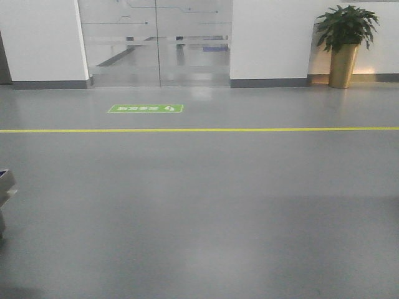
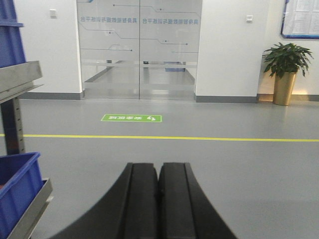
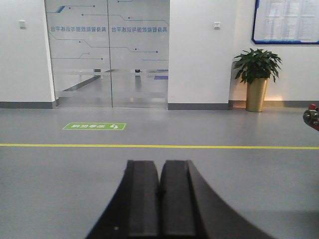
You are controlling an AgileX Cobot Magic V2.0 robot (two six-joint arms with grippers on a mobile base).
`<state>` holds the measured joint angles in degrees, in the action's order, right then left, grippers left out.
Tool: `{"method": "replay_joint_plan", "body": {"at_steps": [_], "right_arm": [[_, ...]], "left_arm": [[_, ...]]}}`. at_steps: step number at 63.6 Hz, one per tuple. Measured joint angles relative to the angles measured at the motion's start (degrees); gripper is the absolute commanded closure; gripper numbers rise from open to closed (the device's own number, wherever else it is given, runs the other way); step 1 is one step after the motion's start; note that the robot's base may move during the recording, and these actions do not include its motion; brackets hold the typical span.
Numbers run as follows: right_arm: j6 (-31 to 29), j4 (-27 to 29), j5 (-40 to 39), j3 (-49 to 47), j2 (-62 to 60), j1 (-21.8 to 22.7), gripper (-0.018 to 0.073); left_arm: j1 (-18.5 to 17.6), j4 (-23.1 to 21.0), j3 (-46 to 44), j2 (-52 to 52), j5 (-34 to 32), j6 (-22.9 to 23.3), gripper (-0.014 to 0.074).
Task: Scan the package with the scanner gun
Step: 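Drive the base across the floor to the red-framed table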
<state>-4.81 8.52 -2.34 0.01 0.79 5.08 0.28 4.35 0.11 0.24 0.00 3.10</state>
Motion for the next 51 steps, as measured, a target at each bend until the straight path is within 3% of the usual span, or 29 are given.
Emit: {"method": "replay_joint_plan", "body": {"at_steps": [51], "right_arm": [[0.0,0.0,0.0,0.0,0.0,0.0,0.0727]], "left_arm": [[0.0,0.0,0.0,0.0,0.0,0.0,0.0707]]}}
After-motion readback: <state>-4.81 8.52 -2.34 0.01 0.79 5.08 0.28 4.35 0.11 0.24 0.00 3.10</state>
